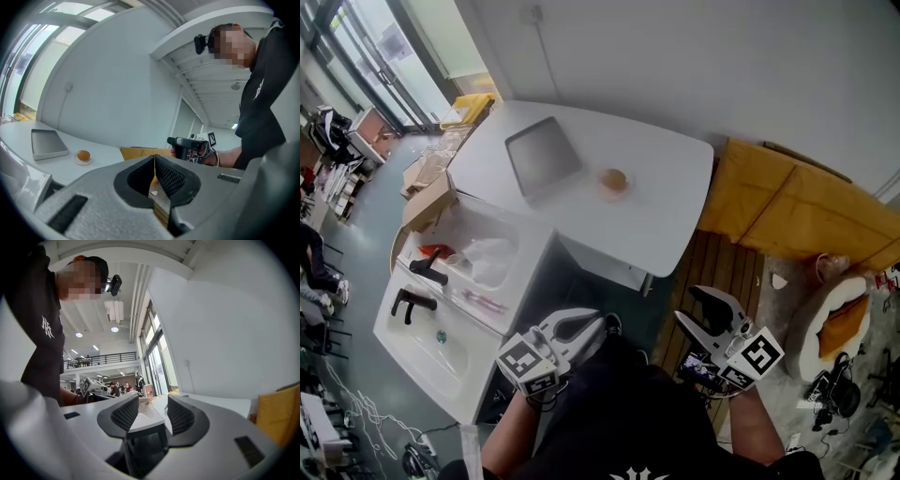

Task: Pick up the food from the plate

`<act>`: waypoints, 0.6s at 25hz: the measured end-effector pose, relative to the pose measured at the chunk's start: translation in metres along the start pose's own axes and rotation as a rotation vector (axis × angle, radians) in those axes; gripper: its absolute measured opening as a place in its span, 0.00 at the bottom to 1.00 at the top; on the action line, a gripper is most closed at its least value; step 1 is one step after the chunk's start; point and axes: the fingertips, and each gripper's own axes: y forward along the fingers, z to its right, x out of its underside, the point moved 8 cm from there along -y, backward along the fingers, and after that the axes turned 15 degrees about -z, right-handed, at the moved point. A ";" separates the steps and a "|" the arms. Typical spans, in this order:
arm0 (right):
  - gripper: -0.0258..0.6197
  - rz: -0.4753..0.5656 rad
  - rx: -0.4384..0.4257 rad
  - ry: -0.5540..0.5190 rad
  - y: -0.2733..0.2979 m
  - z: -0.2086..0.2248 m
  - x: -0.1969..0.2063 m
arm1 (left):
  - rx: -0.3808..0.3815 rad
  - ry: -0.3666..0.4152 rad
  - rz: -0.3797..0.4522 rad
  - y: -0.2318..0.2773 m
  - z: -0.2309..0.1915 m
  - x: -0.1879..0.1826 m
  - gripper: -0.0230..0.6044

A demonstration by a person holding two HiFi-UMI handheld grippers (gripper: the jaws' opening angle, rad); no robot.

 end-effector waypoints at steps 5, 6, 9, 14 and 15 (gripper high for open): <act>0.29 -0.019 0.013 -0.029 0.014 0.008 -0.007 | 0.005 -0.027 0.002 0.006 -0.015 -0.005 0.05; 0.29 -0.020 0.016 -0.033 0.018 0.010 -0.008 | 0.014 -0.024 0.006 0.008 -0.021 -0.005 0.05; 0.32 -0.027 0.017 -0.034 0.027 0.021 -0.014 | 0.033 -0.038 0.014 0.015 -0.036 -0.012 0.05; 0.35 -0.050 0.028 -0.034 0.050 0.042 -0.024 | 0.052 -0.002 -0.017 0.028 -0.073 -0.016 0.05; 0.36 -0.057 0.028 -0.035 0.057 0.046 -0.026 | 0.058 -0.007 -0.017 0.030 -0.080 -0.018 0.05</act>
